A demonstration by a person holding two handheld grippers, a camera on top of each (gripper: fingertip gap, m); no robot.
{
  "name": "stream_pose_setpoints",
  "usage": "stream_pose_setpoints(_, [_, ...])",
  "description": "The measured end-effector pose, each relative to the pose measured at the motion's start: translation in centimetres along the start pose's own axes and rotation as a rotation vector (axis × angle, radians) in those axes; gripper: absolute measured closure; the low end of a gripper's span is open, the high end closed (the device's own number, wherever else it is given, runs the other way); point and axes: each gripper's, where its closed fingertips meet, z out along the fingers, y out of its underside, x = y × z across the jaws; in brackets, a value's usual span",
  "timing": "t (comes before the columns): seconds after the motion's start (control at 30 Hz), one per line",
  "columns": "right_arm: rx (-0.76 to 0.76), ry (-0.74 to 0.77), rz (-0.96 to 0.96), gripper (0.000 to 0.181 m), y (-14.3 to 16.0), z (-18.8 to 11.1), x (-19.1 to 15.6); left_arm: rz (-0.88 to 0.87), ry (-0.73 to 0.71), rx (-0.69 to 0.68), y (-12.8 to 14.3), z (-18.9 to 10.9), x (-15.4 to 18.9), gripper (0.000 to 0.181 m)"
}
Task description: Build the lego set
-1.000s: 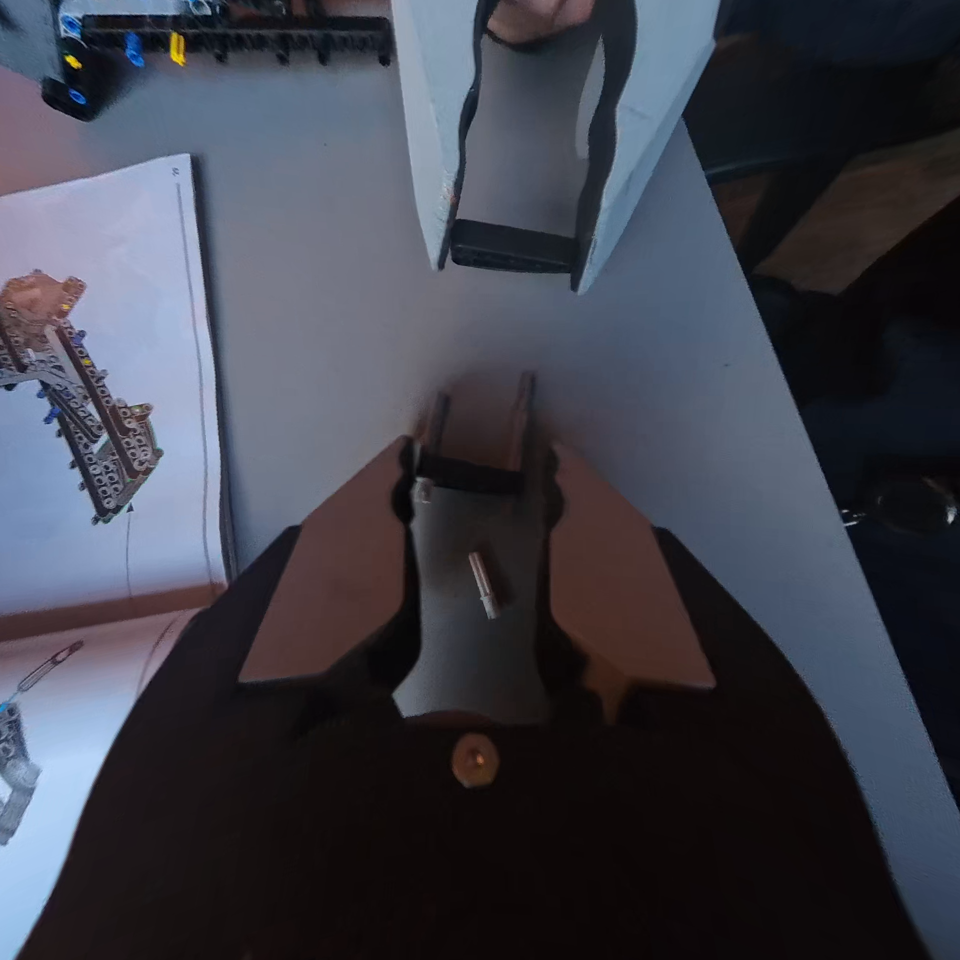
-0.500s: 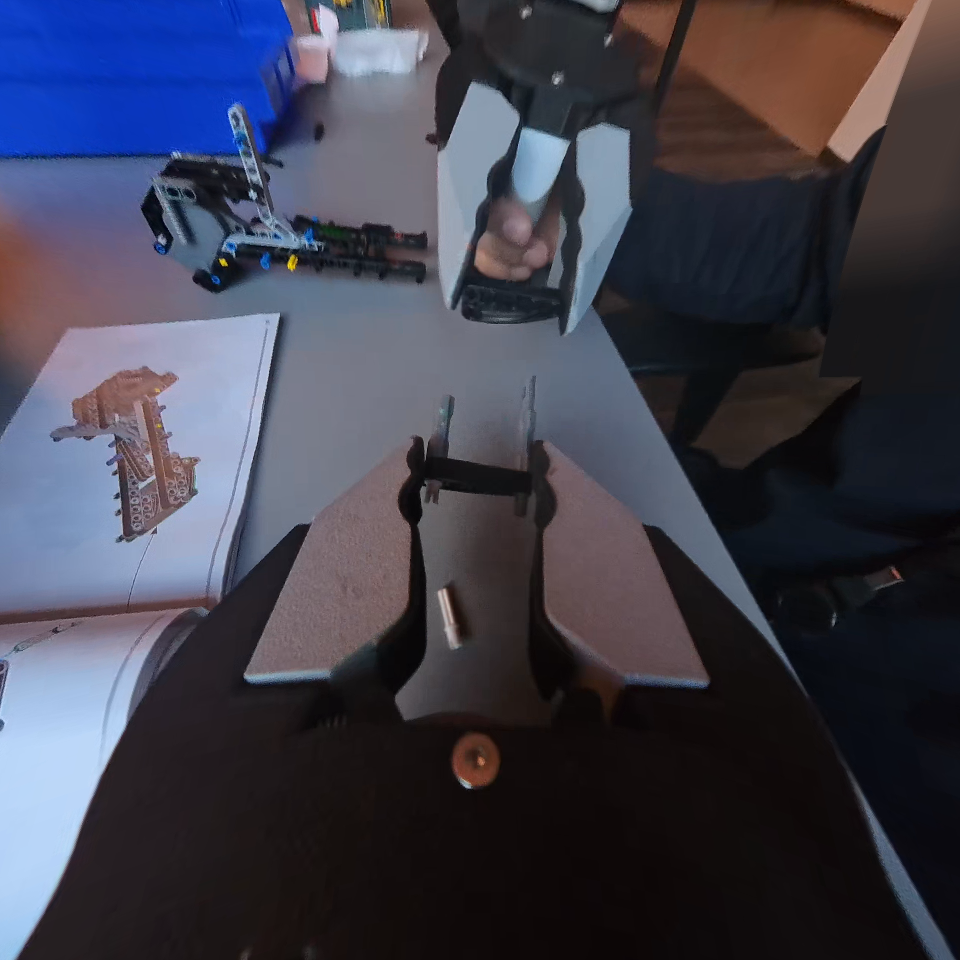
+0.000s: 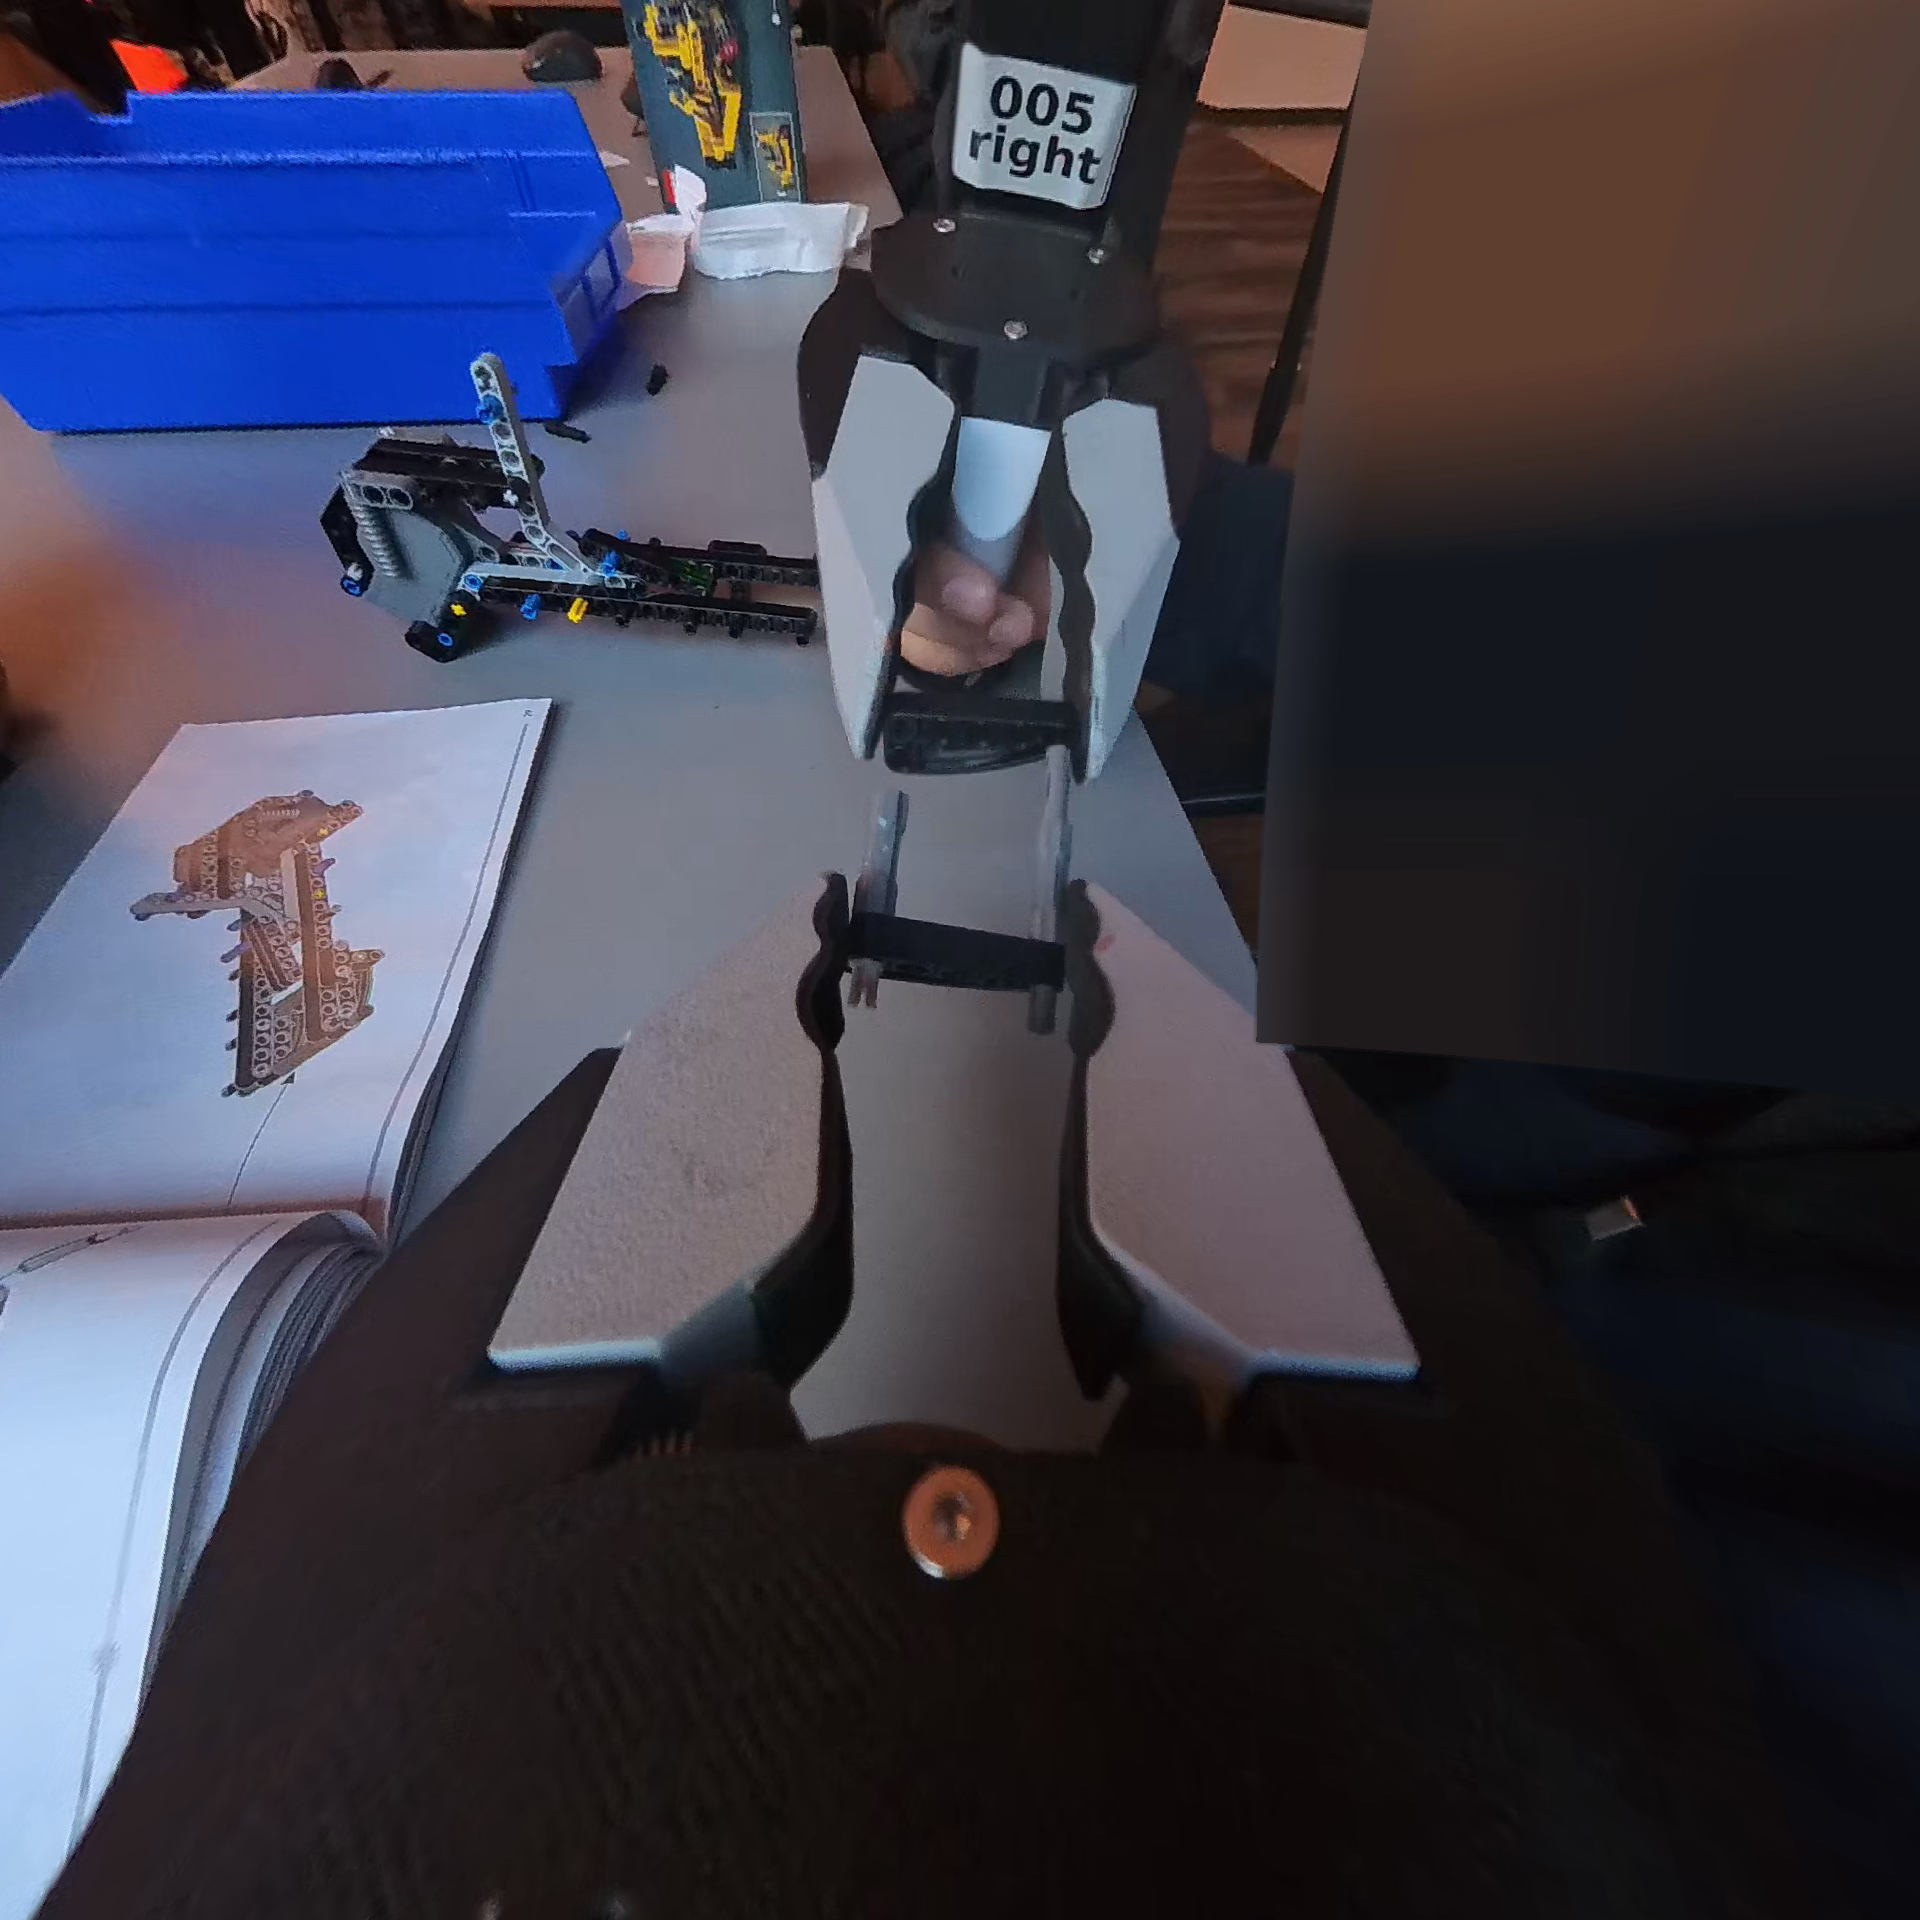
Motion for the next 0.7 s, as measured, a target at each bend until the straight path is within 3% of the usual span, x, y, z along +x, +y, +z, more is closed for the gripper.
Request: stream_pose_setpoints(0.7, [-0.040, -0.006, -0.015, 0.142, 0.42, 0.73, 0.08, -0.085, 0.017, -0.029, 0.79, 0.25, -0.01, 0.143])
